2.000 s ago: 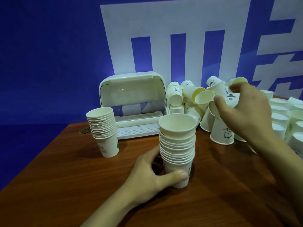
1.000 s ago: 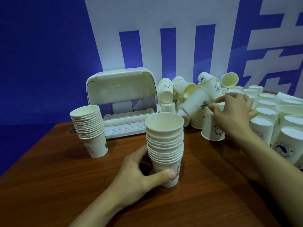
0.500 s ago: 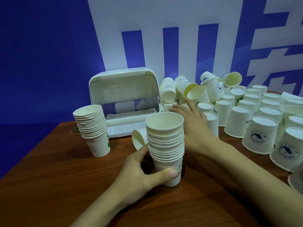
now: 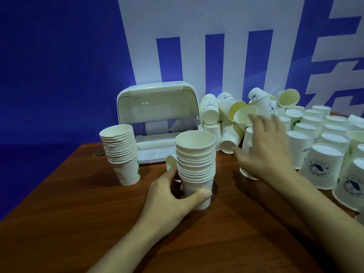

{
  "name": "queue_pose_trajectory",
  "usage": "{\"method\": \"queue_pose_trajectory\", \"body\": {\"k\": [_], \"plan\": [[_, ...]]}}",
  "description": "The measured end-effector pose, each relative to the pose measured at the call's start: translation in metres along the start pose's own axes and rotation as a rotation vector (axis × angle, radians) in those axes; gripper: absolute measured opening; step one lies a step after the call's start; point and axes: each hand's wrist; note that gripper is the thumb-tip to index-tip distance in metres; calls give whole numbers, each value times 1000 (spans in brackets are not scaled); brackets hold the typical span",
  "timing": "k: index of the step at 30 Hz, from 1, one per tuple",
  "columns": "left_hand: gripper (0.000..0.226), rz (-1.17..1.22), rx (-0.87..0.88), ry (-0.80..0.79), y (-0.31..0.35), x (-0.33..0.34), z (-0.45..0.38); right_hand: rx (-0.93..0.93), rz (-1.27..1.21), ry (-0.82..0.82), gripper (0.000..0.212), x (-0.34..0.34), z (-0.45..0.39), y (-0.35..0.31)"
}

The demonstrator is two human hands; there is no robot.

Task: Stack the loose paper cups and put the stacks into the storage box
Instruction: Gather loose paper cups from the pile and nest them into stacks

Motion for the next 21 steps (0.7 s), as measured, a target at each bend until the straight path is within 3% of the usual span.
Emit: {"method": "queue_pose_trajectory", "body": {"k": [2, 3, 5, 9, 11, 13, 16, 19, 21], "plan": [[55, -3, -18, 16, 0, 0, 0, 199, 146, -164, 96, -10, -2, 12], [54, -3, -23, 13, 0, 0, 0, 262, 171, -256, 91, -14, -2, 16], [54, -5, -31, 9, 0, 1, -1, 266, 77, -287, 76, -17, -1, 21], [62, 6, -27, -6, 0, 1, 0, 267, -575, -16, 64, -40, 0, 2], [64, 11, -19, -21, 1, 0, 0, 241, -996, 20, 65, -55, 4, -12], [61, 17, -21, -39, 3, 1, 0, 168, -1264, -31, 64, -62, 13, -29], [58, 41, -21, -44, 4, 3, 0, 29, -1309, -104, 67, -57, 26, -56], [59, 43, -23, -42, 4, 4, 0, -90, -1264, -58, 34, -53, 33, -73], [57, 39, -27, -32, 4, 4, 0, -119, -1226, -22, 23, -49, 34, -74]]}}
Point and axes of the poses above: each hand's wrist, its own z-axis away from the middle knuckle, its own x-axis out of the palm, y = z × x, and after that the axes turned 4 degrees about -y, right-handed
